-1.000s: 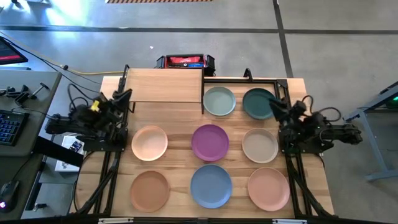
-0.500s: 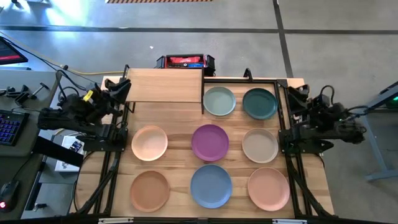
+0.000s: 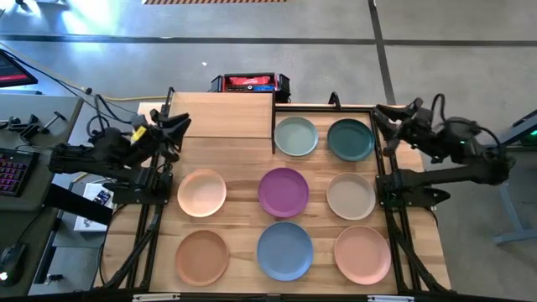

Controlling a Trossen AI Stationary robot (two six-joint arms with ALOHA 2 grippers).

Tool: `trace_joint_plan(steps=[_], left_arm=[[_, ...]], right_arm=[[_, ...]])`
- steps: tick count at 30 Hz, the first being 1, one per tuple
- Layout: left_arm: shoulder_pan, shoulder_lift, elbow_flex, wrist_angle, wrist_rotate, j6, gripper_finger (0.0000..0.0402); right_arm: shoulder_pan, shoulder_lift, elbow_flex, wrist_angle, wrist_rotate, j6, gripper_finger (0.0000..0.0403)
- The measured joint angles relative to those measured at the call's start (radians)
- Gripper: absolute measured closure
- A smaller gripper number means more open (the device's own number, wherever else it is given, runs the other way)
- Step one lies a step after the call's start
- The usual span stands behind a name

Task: Place and stack plates onto a shelf
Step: Put the dark blue plate on the shelf

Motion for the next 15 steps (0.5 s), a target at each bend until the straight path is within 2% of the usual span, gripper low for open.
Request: trace_joint_plan(steps=[4,15], left_arm=[[0.000,0.012,0.000,-0.090,-0.002,-0.046,0.0303],[0.000,0.076,-0.001,-0.239,-0.004,-0.107,0.0303]], right_arm=[[0.000,0.093,0.058,-0.158,0.049,0.069,0.0258],[0.000,0.281,0.087,-0.450,0.047,0.334,0.0258]])
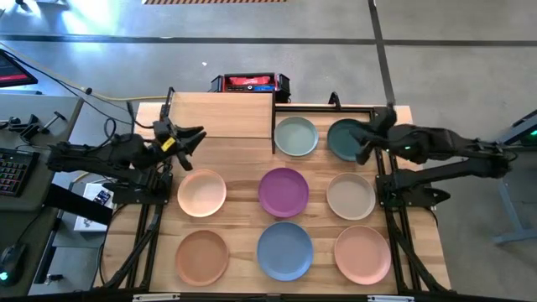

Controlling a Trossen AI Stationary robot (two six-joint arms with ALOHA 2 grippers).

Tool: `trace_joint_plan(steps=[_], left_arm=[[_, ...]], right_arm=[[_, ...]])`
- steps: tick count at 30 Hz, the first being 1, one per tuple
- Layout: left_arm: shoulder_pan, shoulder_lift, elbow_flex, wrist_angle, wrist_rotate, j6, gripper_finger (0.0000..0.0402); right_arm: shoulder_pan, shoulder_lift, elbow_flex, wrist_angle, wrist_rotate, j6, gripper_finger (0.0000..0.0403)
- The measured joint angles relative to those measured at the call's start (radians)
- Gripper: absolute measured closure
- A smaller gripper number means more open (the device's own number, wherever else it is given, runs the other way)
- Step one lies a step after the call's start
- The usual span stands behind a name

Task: Place and stack plates onto a shelf
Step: Put the dark blue plate on the shelf

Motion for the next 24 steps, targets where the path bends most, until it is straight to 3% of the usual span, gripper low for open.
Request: trace_joint_plan(steps=[6,14,24], left_arm=[[0.000,0.048,0.000,-0.047,-0.041,0.000,0.0303],[0.023,0.124,0.000,-0.042,-0.040,0.000,0.0303],[0.062,0.192,0.000,-0.042,-0.010,-0.001,0.0303]], right_arm=[[-0.011,0.109,0.000,-0.092,-0.014,0.149,0.0258],[-0.125,0.268,0.000,-0.095,-0.170,0.305,0.0258],[-0.213,0.457,0.000,-0.095,-0.277,0.326,0.0252]])
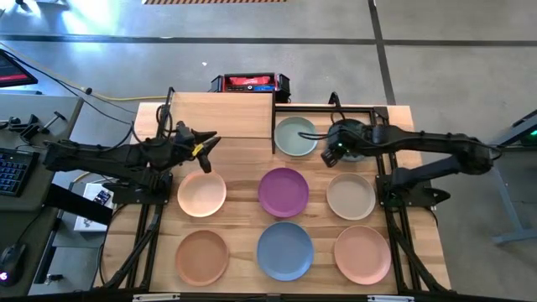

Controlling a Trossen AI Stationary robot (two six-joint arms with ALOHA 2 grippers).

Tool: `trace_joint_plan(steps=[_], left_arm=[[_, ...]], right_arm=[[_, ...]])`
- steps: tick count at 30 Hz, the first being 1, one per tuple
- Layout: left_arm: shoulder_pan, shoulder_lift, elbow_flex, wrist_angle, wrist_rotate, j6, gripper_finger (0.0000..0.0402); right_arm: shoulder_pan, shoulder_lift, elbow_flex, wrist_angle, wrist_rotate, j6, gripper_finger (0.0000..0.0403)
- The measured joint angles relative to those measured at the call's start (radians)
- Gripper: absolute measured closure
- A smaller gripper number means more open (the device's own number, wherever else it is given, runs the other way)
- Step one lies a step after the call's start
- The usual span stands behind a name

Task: Place and stack plates onto a shelf
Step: Put the dark blue plate on the shelf

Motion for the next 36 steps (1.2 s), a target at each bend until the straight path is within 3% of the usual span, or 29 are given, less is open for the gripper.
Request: trace_joint_plan(steps=[10,36], left_arm=[[0.010,0.039,0.000,-0.002,0.117,-0.020,0.0303],[0.010,0.055,0.000,-0.008,0.137,-0.079,0.0303]], right_arm=[[-0.054,0.171,0.000,0.000,-0.005,-0.025,0.0204],[-0.121,0.493,-0.015,0.004,-0.027,-0.115,0.0202]])
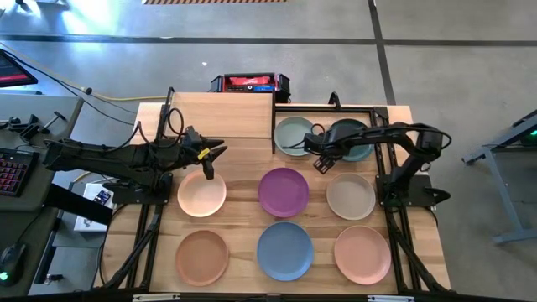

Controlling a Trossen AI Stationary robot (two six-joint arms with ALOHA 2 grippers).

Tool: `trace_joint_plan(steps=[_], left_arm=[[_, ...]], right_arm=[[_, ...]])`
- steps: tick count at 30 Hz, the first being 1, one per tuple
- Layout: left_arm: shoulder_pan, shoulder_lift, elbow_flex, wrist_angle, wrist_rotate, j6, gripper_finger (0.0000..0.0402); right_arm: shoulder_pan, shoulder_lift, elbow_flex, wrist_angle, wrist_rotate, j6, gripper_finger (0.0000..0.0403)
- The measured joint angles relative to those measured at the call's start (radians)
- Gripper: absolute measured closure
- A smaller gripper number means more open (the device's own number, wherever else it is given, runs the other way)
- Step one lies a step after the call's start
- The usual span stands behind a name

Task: Place and stack plates onto a shelf
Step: Put the dark blue plate on the shelf

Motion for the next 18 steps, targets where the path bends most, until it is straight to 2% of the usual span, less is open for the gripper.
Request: trace_joint_plan(steps=[3,13,18], left_arm=[[0.000,0.000,0.000,0.000,0.000,0.000,0.0303],[0.000,0.000,0.000,0.000,0.000,0.000,0.0303],[0.000,0.000,0.000,0.000,-0.001,0.000,0.0303]], right_arm=[[0.000,0.019,-0.001,-0.003,0.027,0.007,0.0202],[-0.027,0.064,-0.001,-0.001,0.026,0.008,0.0202],[-0.026,0.064,-0.001,-0.003,0.024,0.010,0.0218]])
